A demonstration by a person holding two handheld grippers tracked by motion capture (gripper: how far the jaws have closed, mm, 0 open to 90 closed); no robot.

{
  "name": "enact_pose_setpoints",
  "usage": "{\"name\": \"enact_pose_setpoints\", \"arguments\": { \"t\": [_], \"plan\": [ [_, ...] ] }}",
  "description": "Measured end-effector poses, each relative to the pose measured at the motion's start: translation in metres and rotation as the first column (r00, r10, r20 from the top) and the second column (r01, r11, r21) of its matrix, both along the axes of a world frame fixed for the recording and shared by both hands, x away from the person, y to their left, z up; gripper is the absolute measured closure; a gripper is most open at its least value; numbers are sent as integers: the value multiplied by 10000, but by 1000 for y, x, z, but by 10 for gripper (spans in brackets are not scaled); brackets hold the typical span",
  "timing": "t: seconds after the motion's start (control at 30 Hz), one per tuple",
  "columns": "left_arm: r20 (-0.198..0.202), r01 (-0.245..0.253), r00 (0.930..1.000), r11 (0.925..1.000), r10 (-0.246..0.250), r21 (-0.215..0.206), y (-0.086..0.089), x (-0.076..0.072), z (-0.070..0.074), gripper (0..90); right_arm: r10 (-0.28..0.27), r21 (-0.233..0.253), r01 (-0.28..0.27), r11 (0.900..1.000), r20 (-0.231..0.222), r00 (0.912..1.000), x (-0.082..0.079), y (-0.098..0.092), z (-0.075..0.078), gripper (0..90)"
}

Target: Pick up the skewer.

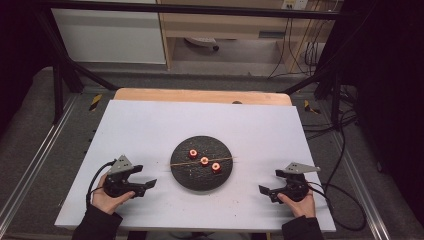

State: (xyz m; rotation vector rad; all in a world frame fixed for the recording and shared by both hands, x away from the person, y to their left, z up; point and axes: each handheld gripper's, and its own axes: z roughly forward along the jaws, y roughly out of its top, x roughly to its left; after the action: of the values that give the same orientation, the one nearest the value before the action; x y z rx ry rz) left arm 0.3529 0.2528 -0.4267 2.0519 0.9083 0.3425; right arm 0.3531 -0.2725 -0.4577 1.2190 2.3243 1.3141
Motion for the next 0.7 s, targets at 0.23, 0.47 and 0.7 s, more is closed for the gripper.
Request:
{"name": "enact_pose_setpoints", "arguments": {
  "t": [0.23, 0.47, 0.7],
  "plan": [
    [27, 124, 9999, 9999, -125, 95, -13, 3, 9, 367, 28, -38, -28, 10000, 9, 10000, 0, 0, 0, 9],
    [-53, 338, 9994, 9991, -337, 242, -30, 11, 17, 480, 13, 2, -13, 10000, -26, 10000, 0, 1, 0, 10],
    [-229, 298, 9993, 9989, -290, 350, -50, 19, 22, 661, 47, -24, -47, 10000, -19, 10000, 0, 1, -1, 11]
  ]
}}
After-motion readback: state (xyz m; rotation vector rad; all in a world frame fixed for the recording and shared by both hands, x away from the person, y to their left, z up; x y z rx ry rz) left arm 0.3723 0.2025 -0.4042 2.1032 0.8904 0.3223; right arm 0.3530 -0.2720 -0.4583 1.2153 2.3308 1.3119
